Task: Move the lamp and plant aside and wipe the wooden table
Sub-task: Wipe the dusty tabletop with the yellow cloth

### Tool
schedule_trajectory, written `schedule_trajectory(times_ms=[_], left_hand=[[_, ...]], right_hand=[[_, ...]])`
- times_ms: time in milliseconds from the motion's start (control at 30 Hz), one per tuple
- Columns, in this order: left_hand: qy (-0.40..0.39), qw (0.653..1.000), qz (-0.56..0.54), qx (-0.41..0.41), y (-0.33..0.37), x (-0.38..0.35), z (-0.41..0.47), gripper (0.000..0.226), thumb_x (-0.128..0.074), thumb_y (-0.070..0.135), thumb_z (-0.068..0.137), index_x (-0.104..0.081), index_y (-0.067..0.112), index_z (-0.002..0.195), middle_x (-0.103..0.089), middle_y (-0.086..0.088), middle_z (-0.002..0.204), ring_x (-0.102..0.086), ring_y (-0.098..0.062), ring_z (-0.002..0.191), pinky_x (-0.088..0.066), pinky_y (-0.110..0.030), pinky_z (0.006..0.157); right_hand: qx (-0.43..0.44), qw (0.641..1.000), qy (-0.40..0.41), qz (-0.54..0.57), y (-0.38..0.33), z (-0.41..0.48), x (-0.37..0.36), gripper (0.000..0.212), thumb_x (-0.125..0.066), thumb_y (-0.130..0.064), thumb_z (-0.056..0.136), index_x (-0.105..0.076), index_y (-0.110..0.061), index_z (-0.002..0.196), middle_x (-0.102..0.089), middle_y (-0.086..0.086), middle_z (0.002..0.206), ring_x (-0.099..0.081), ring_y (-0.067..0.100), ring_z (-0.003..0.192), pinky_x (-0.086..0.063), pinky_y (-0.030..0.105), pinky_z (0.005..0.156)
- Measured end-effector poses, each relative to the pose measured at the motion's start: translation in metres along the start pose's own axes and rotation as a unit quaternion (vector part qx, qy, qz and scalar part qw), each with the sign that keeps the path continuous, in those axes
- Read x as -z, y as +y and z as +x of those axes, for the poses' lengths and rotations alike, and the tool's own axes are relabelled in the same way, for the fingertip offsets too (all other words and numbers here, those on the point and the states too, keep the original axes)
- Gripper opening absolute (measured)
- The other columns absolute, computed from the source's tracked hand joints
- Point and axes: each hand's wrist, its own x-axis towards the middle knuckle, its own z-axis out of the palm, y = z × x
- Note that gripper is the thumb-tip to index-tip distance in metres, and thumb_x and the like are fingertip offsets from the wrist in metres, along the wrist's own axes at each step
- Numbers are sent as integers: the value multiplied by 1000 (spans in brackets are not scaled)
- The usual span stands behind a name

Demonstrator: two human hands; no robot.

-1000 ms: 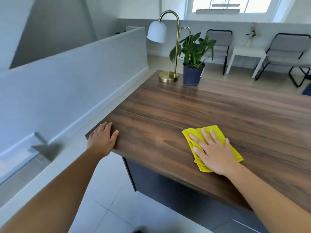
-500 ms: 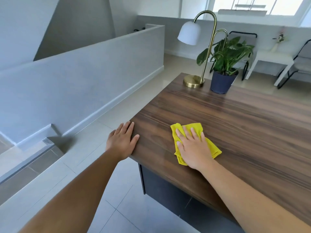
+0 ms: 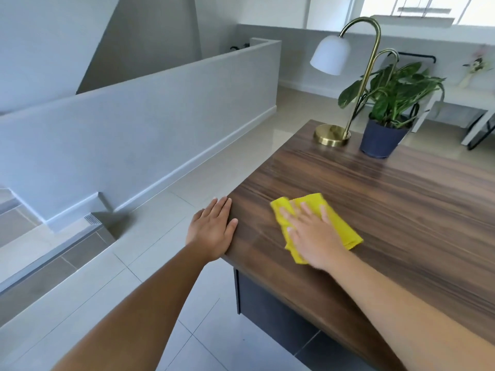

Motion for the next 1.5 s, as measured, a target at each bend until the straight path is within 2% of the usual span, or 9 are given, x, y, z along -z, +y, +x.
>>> schedule_trajectory(times_ms=[100,167,400,600,833,967,1033,1267,1500], left_hand=[[15,999,-33,2,0,0,0,55,-16,44,99,-12,24,150,-13,9,159,-8,-8,146,-8,-28,116],[29,997,-76,10,-2,1,0,52,-17,42,99,-18,25,149,-20,9,157,-14,-7,145,-10,-26,115],[28,990,-140,8,-5,8,9,47,-23,40,98,-33,24,141,-39,5,148,-34,-15,136,-24,-31,111],[34,995,-90,33,-6,8,39,48,-30,35,97,-29,19,142,-38,0,146,-37,-21,132,-30,-36,106],[-16,997,-66,-18,4,4,70,56,-24,44,96,-19,18,146,-29,0,152,-30,-19,137,-26,-38,111],[-37,998,-38,-31,14,0,87,62,-20,46,97,-9,15,149,-21,-1,157,-22,-18,142,-24,-38,112],[-38,998,-30,-36,14,-1,90,63,-19,47,96,-7,15,149,-21,-1,157,-22,-18,142,-25,-38,111],[-36,998,-41,-42,11,-7,88,63,-15,49,95,-2,19,149,-25,0,155,-26,-17,140,-25,-38,111],[-36,998,-36,-39,12,-4,89,63,-19,48,96,-5,19,149,-25,1,155,-26,-16,140,-27,-38,109]], right_hand=[[219,974,-18,55,-43,-13,-13,52,-22,-40,98,-13,-39,149,-11,-10,160,-2,13,148,0,37,117],[269,959,-48,79,-40,-7,-10,50,-20,-42,98,-13,-43,148,-9,-15,160,3,4,146,5,31,115],[-68,997,2,42,5,72,4,51,-22,-34,102,-10,-31,151,-8,-4,162,-5,18,149,-10,44,120],[154,984,-8,86,-43,89,-8,50,-27,-34,101,-15,-37,149,-12,-10,160,-5,13,149,-7,40,119],[-161,985,12,54,20,156,11,51,-23,-32,101,-14,-25,151,-9,0,162,-8,21,149,-13,46,119],[63,994,7,84,-12,158,-3,49,-29,-29,101,-20,-34,149,-17,-7,160,-9,15,149,-11,40,118],[85,990,-2,112,-4,168,-1,48,-30,-28,101,-23,-35,148,-20,-6,159,-9,14,148,-9,40,118],[-245,967,-4,74,79,202,15,51,-20,-30,102,-12,-24,152,-5,1,162,-7,23,149,-12,47,119],[39,994,-6,104,-10,189,-1,46,-28,-31,100,-27,-40,146,-16,-9,160,-7,15,149,-6,43,119]])
